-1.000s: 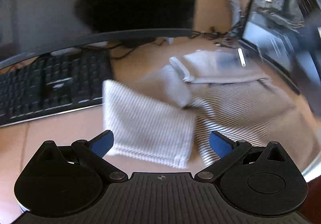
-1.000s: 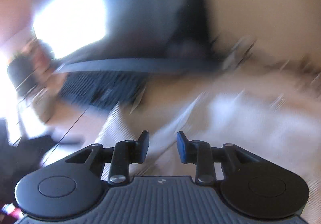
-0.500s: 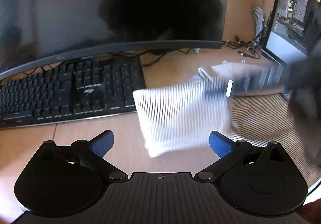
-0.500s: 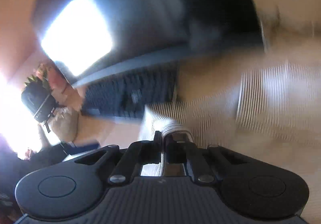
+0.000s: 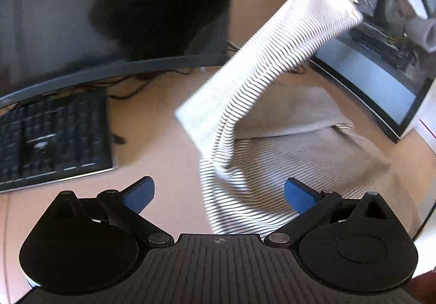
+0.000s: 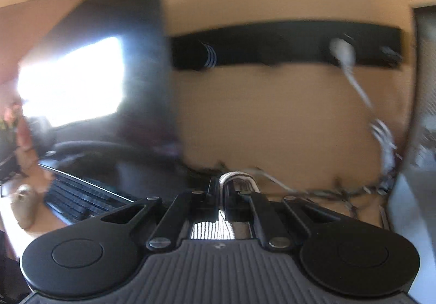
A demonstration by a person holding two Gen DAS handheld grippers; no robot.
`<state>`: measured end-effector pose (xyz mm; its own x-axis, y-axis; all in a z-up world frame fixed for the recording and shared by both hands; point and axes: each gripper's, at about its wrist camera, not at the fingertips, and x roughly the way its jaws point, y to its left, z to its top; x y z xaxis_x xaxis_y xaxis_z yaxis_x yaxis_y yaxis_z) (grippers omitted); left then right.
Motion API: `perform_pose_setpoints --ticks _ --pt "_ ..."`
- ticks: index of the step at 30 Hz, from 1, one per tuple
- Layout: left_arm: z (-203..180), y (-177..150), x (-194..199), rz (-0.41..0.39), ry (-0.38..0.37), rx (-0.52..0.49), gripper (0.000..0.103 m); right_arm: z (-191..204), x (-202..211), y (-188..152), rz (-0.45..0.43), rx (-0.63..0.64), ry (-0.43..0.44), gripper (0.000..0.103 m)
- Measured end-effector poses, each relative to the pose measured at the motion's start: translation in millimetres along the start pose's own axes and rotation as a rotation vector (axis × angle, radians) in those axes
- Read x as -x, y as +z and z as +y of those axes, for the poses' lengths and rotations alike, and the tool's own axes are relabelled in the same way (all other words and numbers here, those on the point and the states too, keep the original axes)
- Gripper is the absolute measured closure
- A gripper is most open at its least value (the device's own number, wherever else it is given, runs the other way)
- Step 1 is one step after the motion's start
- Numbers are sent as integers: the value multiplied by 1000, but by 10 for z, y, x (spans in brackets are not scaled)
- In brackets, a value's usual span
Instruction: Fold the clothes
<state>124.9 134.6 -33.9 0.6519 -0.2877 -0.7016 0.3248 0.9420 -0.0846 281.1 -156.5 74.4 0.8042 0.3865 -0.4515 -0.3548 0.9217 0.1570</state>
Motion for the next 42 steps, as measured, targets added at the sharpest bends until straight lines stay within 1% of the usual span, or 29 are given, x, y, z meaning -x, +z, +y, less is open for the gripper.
perform_pose_setpoints --ticks 4,7,11,13,14,16,18,19,21,22,23,24,26,27,29,30,32,35,36,40,42 --pt "-158 104 -132 13 -16 -24 0 -474 -86 -381 75 -76 -66 100" --pt "-267 212 -209 9 -40 -33 0 -698 -187 -677 130 -102 -113 99" --pt "-396 339 -316 -2 -75 -45 0 -918 -279 -961 202 -107 -162 98" --pt "-435 394 -400 1 -90 -40 0 -966 -323 -1092 237 -116 -188 94" --pt "-455 417 -441 2 -97 -35 0 -938 -314 -1134 233 -125 -192 93" --pt "-483 464 -508 1 -117 -28 0 -908 -239 -1157 205 -136 -190 81" --pt "-508 508 -598 0 -139 -24 0 -862 -126 -1098 151 -141 -178 46" --pt "-511 525 -661 3 -141 -22 0 -847 -81 -1076 118 -162 -150 40" --pt "-493 553 -808 17 -132 -7 0 -839 -82 -1077 87 -245 -58 23" --pt "-459 561 -903 35 -117 13 0 -853 -133 -1124 90 -309 -6 18" --pt "-414 559 -998 56 -100 39 0 -864 -188 -1182 103 -362 25 13" --pt "-356 539 -1074 77 -88 71 0 -886 -276 -1279 124 -410 31 9" --pt "-219 472 -1204 117 -81 146 0 -944 -436 -1481 166 -491 20 8" --pt "-175 439 -1218 119 -94 160 0 -971 -473 -1565 158 -514 19 6" --pt "-143 396 -1192 102 -116 145 0 -975 -450 -1631 106 -528 48 1" --pt "-148 384 -1185 101 -117 128 0 -967 -452 -1630 102 -535 49 0" --pt "-162 357 -1197 93 -119 101 0 -930 -474 -1633 94 -526 34 0" --pt "-172 346 -1194 77 -121 99 0 -833 -491 -1653 83 -494 6 0" --pt "-172 337 -1193 71 -124 98 0 -819 -496 -1654 85 -498 6 0" --pt "-141 296 -1165 57 -142 71 0 -921 -523 -1626 122 -599 61 0" --pt "-133 293 -1163 56 -152 63 0 -968 -558 -1593 156 -598 79 0"
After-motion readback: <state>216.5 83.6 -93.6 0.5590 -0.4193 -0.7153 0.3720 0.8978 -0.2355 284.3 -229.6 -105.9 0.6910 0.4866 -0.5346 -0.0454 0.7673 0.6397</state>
